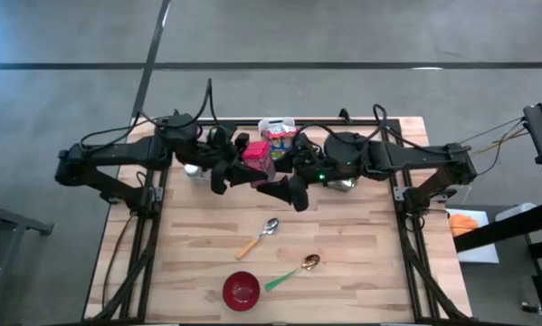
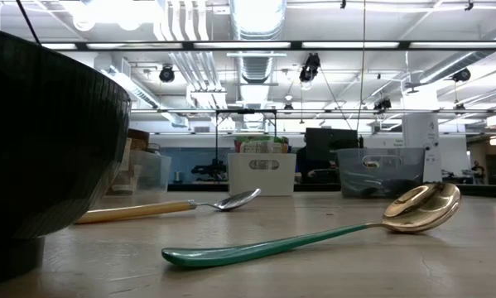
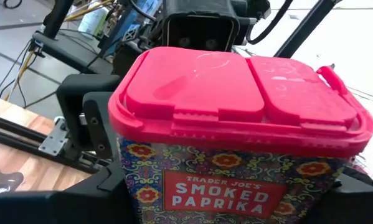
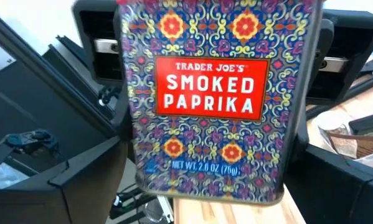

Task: Pick & Place Food Item
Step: Put the red seasoning can into the transparent bin

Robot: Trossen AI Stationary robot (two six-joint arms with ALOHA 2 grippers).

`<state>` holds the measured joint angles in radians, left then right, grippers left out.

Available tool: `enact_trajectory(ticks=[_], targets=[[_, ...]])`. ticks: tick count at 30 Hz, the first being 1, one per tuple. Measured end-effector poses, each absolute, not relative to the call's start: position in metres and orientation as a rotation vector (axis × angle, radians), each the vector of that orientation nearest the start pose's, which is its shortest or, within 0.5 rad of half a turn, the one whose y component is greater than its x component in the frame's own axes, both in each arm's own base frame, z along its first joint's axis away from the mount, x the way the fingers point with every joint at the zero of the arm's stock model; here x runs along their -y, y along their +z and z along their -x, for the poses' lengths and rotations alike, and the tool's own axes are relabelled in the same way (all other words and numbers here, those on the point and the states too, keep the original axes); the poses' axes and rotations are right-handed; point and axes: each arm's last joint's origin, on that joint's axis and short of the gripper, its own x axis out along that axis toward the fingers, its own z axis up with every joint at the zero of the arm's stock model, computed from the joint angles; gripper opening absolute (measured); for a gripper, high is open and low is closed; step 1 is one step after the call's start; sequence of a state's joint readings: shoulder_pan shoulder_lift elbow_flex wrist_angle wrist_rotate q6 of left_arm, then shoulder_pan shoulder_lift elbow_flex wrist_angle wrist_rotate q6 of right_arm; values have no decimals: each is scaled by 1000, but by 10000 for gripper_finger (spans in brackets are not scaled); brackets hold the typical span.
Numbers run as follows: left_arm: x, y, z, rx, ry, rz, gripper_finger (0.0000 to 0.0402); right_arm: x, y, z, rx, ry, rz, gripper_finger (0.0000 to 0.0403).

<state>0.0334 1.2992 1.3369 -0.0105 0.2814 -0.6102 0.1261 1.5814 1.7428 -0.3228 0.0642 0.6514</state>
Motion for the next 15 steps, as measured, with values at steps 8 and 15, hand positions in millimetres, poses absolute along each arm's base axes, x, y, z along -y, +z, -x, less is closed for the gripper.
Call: enact_trajectory(ticks=[8, 15], targets=[[-2, 429, -289, -53, -261, 612, 264, -42, 448, -349, -183, -15, -620, 308], [-1, 428, -289, -68, -260, 615, 264, -42, 448, -349, -183, -12, -616, 308]])
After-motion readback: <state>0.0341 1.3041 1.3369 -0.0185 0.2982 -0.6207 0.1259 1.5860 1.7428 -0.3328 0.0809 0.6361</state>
